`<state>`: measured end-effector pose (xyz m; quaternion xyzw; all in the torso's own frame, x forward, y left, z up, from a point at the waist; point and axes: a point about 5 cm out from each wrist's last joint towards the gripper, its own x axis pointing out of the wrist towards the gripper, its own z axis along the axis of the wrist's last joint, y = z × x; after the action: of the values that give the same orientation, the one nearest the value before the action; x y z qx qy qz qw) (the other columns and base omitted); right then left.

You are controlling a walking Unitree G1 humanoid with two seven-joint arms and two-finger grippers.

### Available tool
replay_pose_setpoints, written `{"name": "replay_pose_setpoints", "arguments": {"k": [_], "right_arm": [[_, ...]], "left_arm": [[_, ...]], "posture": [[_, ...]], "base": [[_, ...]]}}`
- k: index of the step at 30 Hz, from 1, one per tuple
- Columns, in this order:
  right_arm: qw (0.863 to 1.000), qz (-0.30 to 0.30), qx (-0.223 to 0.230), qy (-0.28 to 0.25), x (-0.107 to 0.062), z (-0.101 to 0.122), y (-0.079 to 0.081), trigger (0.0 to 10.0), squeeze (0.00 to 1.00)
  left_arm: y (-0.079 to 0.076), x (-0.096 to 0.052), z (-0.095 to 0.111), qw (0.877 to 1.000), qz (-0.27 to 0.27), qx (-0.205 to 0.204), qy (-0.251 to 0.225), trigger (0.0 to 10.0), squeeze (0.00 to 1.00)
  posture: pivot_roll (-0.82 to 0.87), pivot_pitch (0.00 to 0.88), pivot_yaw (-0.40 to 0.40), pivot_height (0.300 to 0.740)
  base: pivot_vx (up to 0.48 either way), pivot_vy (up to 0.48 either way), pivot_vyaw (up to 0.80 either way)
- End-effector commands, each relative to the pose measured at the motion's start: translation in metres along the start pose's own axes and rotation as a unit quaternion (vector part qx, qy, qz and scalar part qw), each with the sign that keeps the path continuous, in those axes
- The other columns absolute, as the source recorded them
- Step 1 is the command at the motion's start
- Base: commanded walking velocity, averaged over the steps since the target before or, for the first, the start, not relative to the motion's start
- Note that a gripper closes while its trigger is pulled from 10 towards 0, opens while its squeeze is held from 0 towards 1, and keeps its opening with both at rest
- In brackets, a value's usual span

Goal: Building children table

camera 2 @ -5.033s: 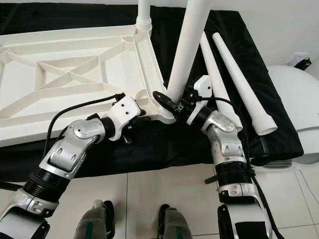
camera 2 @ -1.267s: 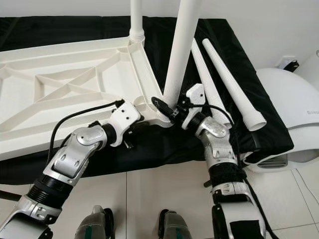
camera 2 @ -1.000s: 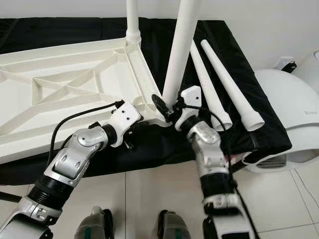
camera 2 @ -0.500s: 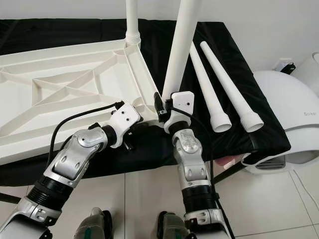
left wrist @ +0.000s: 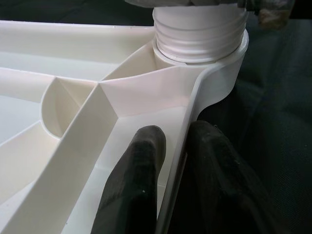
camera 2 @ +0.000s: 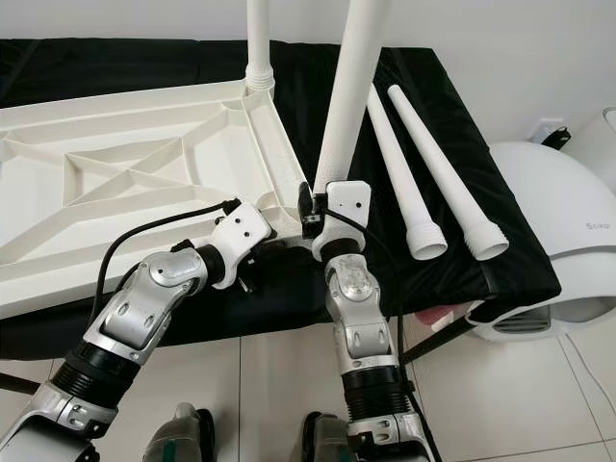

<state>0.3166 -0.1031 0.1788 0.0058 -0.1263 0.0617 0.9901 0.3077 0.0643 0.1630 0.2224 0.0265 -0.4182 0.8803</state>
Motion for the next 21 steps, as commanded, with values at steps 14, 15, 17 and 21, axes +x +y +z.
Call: {"name": "replay_pose_setpoints", "arguments": {"k": [14, 15, 17, 21], "right_arm": [[0.988, 0.154, 0.001, -0.013, 0.011, 0.010, -0.039, 10.0, 0.58], [0.983, 0.183, 0.006, -0.009, 0.013, 0.011, -0.044, 10.0, 0.00], [0.975, 0.222, 0.012, 0.002, 0.015, 0.011, -0.049, 10.0, 0.00], [0.950, 0.310, 0.025, 0.018, 0.017, 0.011, -0.057, 10.0, 0.00]], "left_arm": [[-0.005, 0.000, -0.005, 1.000, -0.010, -0.001, 0.012, 10.0, 0.00], [-0.005, 0.000, -0.004, 1.000, -0.011, 0.000, 0.011, 10.0, 0.00], [-0.005, 0.001, -0.004, 1.000, -0.011, -0.001, 0.011, 10.0, 0.00], [-0.005, 0.001, -0.004, 1.000, -0.010, -0.001, 0.010, 10.0, 0.00]], "posture": [[0.05, 0.111, -0.038, 0.740], [0.04, 0.112, -0.038, 0.740], [0.05, 0.113, -0.038, 0.740], [0.04, 0.116, -0.036, 0.740]], "base": [[0.000, 0.000, 0.00], [0.000, 0.000, 0.00], [0.000, 0.000, 0.00], [0.000, 0.000, 0.00]]}}
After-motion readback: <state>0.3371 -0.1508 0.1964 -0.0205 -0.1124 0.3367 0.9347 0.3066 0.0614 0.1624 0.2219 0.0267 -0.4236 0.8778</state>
